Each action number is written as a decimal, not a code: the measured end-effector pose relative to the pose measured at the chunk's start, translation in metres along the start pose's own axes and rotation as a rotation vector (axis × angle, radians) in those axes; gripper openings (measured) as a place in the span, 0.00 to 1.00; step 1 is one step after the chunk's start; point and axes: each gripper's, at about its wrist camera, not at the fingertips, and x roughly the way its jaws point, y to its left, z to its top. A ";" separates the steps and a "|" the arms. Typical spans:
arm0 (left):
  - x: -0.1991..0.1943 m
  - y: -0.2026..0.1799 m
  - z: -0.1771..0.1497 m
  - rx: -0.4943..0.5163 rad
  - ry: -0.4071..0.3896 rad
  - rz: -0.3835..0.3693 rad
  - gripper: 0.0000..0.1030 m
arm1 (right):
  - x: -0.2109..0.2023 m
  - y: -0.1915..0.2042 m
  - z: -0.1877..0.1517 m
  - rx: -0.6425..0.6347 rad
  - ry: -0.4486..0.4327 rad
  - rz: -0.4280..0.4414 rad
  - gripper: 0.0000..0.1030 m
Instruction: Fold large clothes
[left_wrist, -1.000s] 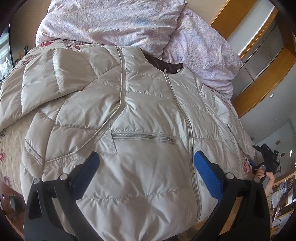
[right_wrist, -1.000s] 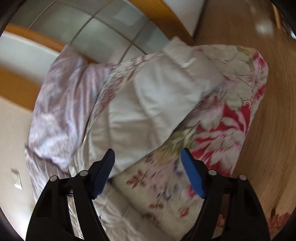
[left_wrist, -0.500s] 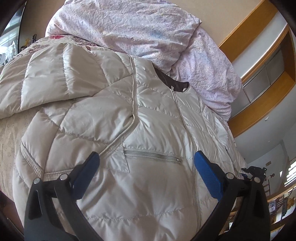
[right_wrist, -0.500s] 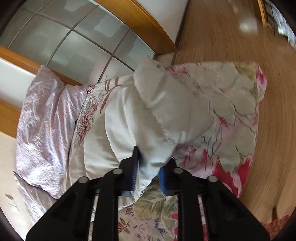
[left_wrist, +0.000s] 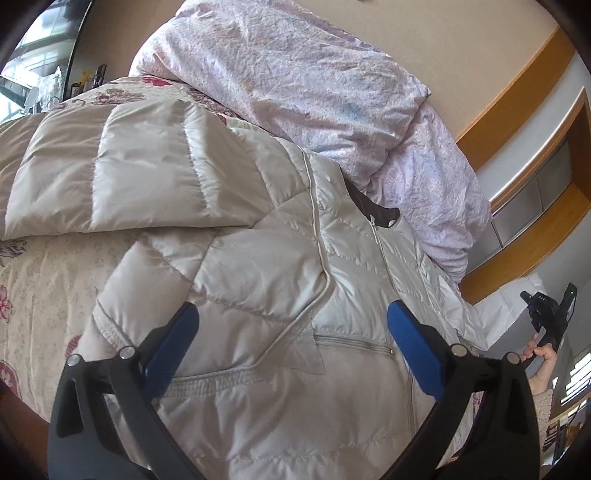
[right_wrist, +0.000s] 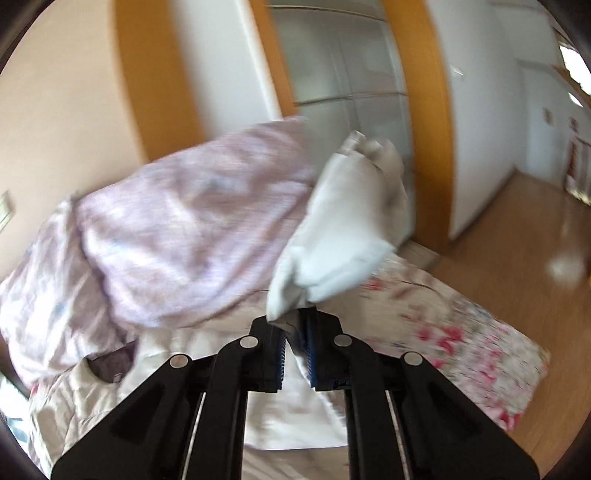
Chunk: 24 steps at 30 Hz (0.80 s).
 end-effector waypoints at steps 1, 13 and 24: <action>-0.005 0.003 0.001 -0.001 -0.024 0.007 0.98 | 0.000 0.018 0.000 -0.024 0.000 0.039 0.10; -0.060 0.060 0.011 -0.116 -0.218 0.104 0.98 | 0.039 0.200 -0.093 -0.270 0.308 0.481 0.10; -0.084 0.102 0.008 -0.178 -0.272 0.225 0.98 | 0.029 0.266 -0.234 -0.928 0.339 0.244 0.22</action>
